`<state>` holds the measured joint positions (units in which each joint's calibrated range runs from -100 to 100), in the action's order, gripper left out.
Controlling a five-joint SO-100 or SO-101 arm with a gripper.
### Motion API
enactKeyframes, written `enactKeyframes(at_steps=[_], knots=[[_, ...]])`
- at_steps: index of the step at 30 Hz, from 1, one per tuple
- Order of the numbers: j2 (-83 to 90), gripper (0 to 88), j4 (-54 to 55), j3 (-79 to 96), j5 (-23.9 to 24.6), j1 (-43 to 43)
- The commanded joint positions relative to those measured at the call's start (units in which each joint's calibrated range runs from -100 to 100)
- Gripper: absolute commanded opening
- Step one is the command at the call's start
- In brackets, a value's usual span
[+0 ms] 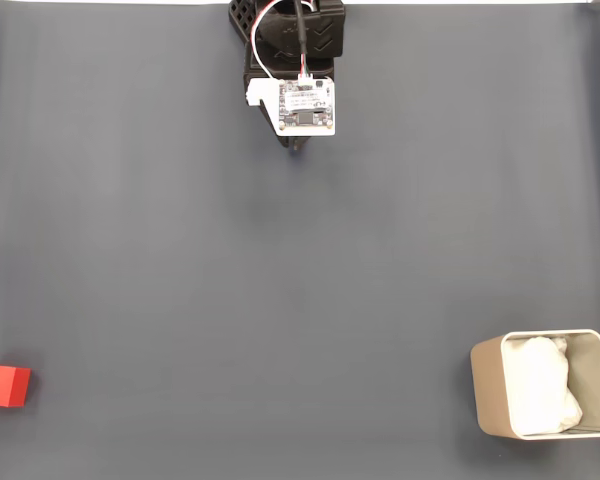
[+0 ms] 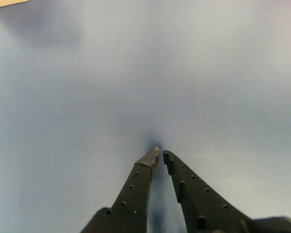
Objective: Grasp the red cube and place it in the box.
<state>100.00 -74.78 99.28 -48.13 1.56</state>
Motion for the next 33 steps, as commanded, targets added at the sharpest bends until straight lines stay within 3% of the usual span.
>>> enactKeyframes(at_steps=[1, 33], knots=[[-0.1, 0.2, -1.0, 0.5, -0.3, 0.1], [-0.1, 0.0, -1.1, 0.5, -1.2, 0.0]])
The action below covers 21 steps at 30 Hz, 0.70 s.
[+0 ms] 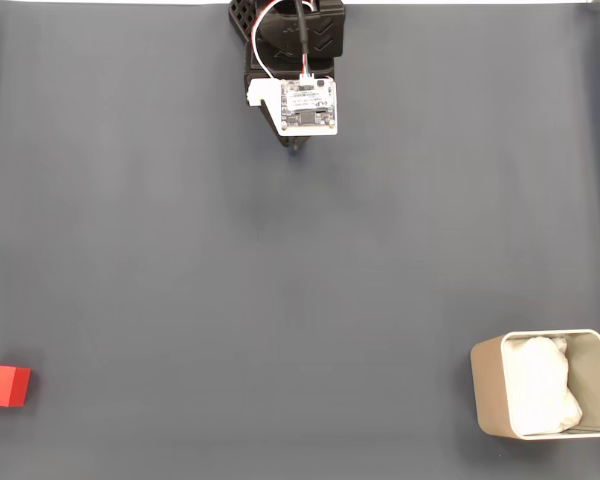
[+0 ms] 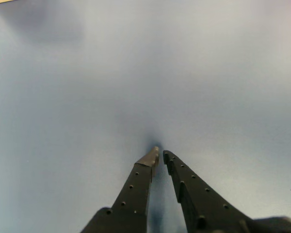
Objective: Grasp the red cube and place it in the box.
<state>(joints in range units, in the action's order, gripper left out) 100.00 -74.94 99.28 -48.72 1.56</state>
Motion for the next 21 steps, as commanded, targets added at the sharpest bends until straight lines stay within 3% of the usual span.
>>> enactKeyframes(at_steps=[1, 21], knots=[[-0.1, 0.0, -0.9, 0.5, -0.7, 0.0], [-0.2, 0.0, 13.8, 0.5, -2.0, -0.4]])
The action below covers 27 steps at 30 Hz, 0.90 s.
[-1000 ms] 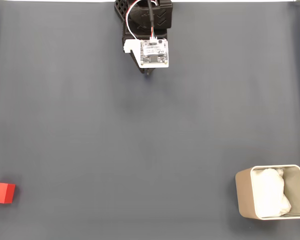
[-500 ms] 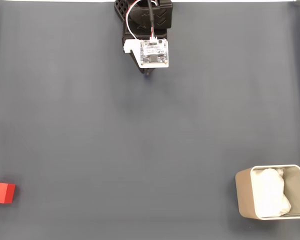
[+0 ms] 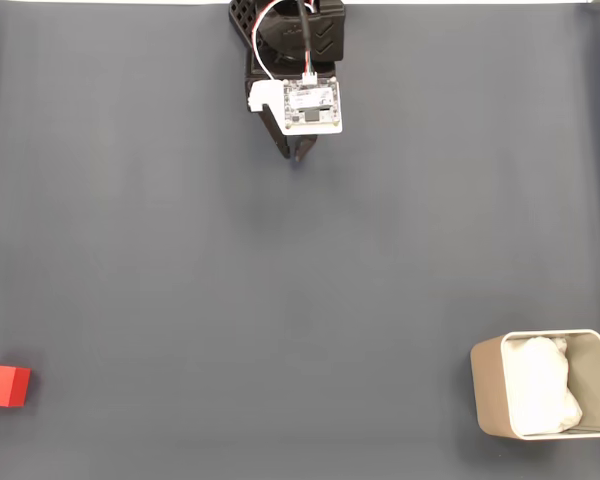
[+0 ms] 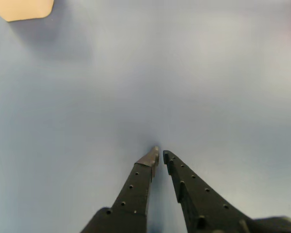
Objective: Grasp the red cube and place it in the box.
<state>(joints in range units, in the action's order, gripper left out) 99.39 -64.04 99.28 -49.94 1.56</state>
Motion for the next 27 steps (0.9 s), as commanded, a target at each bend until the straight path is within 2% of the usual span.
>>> enactKeyframes(at_steps=[1, 16, 27], knots=[[0.3, 0.0, 4.0, 0.5, -0.9, -0.4], [-3.9, 0.0, 19.9, -3.5, -1.2, -0.6], [-11.7, 0.0, 23.0, -13.5, -0.9, -0.8]])
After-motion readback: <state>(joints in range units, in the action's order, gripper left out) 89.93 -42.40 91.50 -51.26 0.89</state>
